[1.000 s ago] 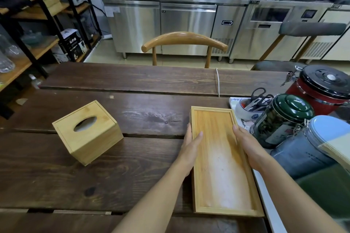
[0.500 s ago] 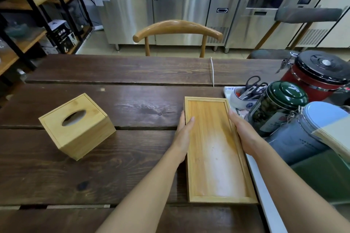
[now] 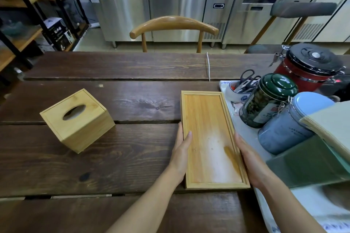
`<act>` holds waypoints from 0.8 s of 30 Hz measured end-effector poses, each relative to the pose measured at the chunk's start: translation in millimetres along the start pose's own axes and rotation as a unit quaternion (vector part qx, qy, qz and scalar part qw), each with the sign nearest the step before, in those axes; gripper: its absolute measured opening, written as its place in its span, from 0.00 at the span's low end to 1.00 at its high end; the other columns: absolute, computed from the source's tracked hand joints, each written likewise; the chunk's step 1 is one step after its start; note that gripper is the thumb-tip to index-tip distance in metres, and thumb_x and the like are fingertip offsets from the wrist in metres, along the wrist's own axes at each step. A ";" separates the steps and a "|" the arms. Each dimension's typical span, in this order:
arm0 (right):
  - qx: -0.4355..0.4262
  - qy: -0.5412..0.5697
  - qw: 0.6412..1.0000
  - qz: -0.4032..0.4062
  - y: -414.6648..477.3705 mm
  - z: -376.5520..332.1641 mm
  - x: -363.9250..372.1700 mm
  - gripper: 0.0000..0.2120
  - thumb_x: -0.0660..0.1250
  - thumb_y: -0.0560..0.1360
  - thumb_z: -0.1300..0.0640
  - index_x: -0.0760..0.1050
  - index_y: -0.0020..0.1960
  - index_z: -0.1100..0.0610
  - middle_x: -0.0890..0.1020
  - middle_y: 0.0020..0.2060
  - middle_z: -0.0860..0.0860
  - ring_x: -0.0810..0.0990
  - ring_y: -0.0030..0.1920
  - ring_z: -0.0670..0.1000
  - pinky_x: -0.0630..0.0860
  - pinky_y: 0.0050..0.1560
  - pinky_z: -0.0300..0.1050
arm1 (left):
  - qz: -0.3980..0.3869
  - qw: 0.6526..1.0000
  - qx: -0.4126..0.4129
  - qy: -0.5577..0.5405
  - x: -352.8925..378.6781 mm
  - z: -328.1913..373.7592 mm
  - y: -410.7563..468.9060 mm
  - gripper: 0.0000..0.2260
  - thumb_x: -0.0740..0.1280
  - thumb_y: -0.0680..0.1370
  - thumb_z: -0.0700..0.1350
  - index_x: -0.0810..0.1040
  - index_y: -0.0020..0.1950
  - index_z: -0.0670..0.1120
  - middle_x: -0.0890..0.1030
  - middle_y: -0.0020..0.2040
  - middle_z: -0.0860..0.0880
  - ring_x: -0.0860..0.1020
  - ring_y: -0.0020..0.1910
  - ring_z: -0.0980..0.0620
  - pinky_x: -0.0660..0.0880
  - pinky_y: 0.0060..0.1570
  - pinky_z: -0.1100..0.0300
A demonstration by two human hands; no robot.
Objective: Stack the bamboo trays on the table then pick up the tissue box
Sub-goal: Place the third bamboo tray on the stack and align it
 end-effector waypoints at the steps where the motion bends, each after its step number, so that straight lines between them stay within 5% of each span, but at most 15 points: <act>1: -0.002 -0.008 1.000 0.003 -1.9 -2.4 2.2 0.16 0.59 0.69 0.35 0.73 0.56 0.34 0.81 0.49 0.31 0.80 0.51 0.36 0.76 0.43 0.32 | 0.003 1.000 0.000 0.001 0.9 0.4 -0.4 0.28 0.59 0.80 0.52 0.51 0.77 0.58 0.65 0.75 0.52 0.65 0.72 0.50 0.59 0.73 0.44; 3: -0.003 -0.010 1.000 0.006 -4.5 -5.1 4.3 0.14 0.59 0.68 0.35 0.73 0.53 0.32 0.81 0.46 0.29 0.80 0.49 0.34 0.77 0.40 0.30 | 0.006 1.000 0.000 0.005 1.7 0.9 -1.1 0.28 0.59 0.80 0.52 0.51 0.77 0.58 0.64 0.75 0.52 0.64 0.72 0.51 0.59 0.73 0.44; 5: -0.005 -0.003 1.000 0.008 -5.3 -4.3 3.4 0.21 0.59 0.68 0.35 0.71 0.60 0.35 0.80 0.55 0.34 0.78 0.56 0.40 0.78 0.52 0.39 | 0.006 1.000 0.001 0.015 1.9 0.5 -1.6 0.28 0.59 0.80 0.52 0.51 0.77 0.59 0.64 0.75 0.53 0.64 0.72 0.52 0.59 0.73 0.45; 7: -0.001 -0.007 1.000 0.017 -6.1 -4.0 2.3 0.31 0.58 0.69 0.35 0.62 0.70 0.43 0.70 0.67 0.41 0.70 0.67 0.46 0.66 0.69 0.51 | 0.005 1.000 0.003 0.027 1.9 0.5 -2.2 0.28 0.59 0.80 0.54 0.51 0.76 0.60 0.63 0.76 0.54 0.63 0.72 0.53 0.58 0.74 0.44; 9: -0.001 -0.014 1.000 0.025 -8.4 -4.3 2.9 0.37 0.58 0.68 0.34 0.57 0.73 0.46 0.63 0.69 0.40 0.62 0.70 0.45 0.57 0.72 0.48 | 0.007 0.999 0.001 0.031 1.9 -0.1 -4.1 0.28 0.59 0.79 0.55 0.51 0.76 0.61 0.63 0.76 0.54 0.62 0.73 0.52 0.57 0.74 0.43; 16: -0.030 -0.016 0.999 0.020 -30.9 9.0 2.9 0.29 0.60 0.65 0.33 0.62 0.66 0.35 0.70 0.56 0.26 0.69 0.53 0.24 0.64 0.55 0.32 | 0.012 0.999 -0.003 0.044 -1.5 -12.1 -28.4 0.34 0.62 0.72 0.62 0.53 0.75 0.62 0.60 0.76 0.58 0.60 0.74 0.56 0.54 0.75 0.48; 22: -0.033 -0.008 0.999 0.015 -39.9 9.3 8.6 0.19 0.58 0.70 0.37 0.65 0.61 0.32 0.74 0.51 0.22 0.71 0.51 0.23 0.70 0.46 0.24 | 0.022 0.998 0.001 0.055 2.1 -16.3 -36.9 0.28 0.60 0.79 0.55 0.51 0.75 0.62 0.59 0.75 0.59 0.60 0.70 0.61 0.56 0.70 0.59; 24: -0.032 -0.010 0.999 0.018 -39.9 9.7 8.9 0.22 0.58 0.69 0.36 0.64 0.62 0.32 0.73 0.54 0.23 0.71 0.53 0.24 0.67 0.51 0.27 | 0.022 0.998 0.000 0.053 2.7 -14.7 -37.5 0.28 0.59 0.79 0.54 0.51 0.76 0.61 0.60 0.75 0.58 0.61 0.70 0.60 0.57 0.70 0.58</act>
Point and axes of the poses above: each hand's wrist, its own y-axis towards the middle knuckle, its own x-axis out of the palm, z = x × y, the point moved 3 cm from there along y, towards the middle knuckle
